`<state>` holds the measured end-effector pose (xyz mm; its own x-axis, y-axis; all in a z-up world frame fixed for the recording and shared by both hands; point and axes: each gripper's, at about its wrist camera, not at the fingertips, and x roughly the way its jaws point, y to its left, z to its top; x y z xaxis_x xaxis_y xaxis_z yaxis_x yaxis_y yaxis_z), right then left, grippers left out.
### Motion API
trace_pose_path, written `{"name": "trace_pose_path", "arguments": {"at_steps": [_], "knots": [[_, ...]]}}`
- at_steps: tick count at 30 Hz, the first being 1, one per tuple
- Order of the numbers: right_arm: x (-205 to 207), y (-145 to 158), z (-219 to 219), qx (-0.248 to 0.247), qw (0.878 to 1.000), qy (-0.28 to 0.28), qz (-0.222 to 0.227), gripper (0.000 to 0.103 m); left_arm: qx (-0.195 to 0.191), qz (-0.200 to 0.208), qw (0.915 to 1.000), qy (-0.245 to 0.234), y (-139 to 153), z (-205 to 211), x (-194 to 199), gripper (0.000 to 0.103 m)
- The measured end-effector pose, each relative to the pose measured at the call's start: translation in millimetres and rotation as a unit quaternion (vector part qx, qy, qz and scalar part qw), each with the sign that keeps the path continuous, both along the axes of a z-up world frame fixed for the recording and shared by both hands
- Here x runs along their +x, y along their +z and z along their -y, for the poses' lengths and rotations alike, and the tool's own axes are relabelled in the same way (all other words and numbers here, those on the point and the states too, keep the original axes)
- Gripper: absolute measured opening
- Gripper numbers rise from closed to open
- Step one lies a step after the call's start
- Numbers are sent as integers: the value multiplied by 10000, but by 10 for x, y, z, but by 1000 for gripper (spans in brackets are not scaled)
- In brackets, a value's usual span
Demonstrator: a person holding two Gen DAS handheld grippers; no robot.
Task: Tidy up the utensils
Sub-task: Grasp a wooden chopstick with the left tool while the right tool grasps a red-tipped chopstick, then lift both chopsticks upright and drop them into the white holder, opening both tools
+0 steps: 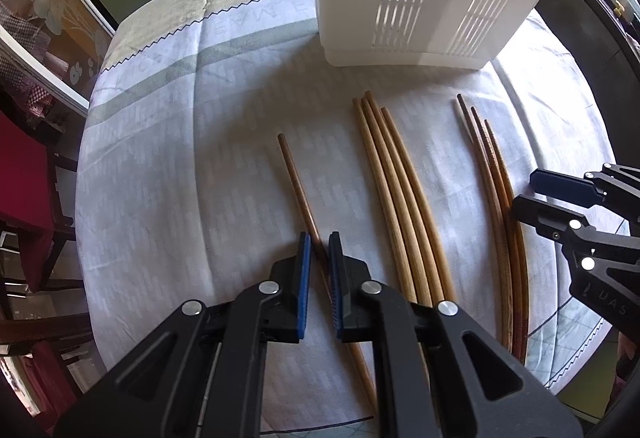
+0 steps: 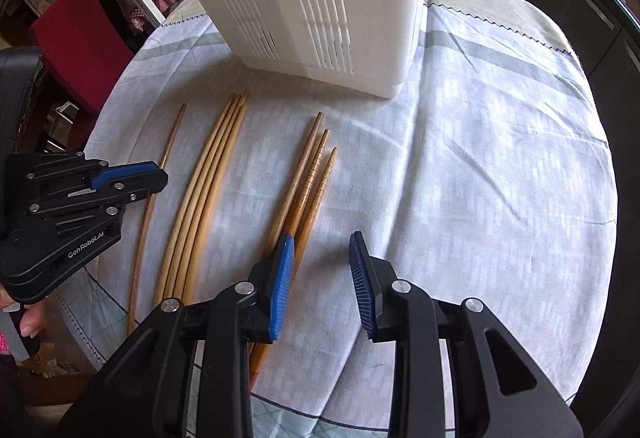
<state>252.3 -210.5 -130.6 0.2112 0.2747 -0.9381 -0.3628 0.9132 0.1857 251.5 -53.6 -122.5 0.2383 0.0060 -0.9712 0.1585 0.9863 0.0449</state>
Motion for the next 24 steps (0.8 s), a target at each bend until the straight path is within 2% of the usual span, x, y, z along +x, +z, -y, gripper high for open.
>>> {"name": "trace_pose_path", "arguments": {"at_steps": [5, 8, 13, 15, 17, 21, 24], "knots": [[-35, -12, -78, -233, 9997, -8, 108, 29, -38, 11, 10000, -19, 12, 23, -27, 9], [-79, -58, -247, -368, 9993, 72, 80, 24, -12, 27, 10000, -43, 22, 16, -26, 9], [-94, -90, -470, -717, 9970, 171, 252, 21, -17, 26, 10000, -43, 33, 30, -29, 9], [-89, -100, -528, -749, 9966, 178, 301, 11, -57, 7, 10000, -15, 36, 22, -17, 9], [-105, -100, -596, -797, 9960, 205, 357, 8, -116, -4, 9999, 23, 37, 11, 2, 9], [-112, -46, -531, -434, 9987, 107, 243, 7, -280, -17, 9996, 71, 43, -29, 23, 7], [-121, 108, -471, -191, 9992, 46, 359, 7, -407, 82, 9991, 114, 118, -72, 25, 6]]}}
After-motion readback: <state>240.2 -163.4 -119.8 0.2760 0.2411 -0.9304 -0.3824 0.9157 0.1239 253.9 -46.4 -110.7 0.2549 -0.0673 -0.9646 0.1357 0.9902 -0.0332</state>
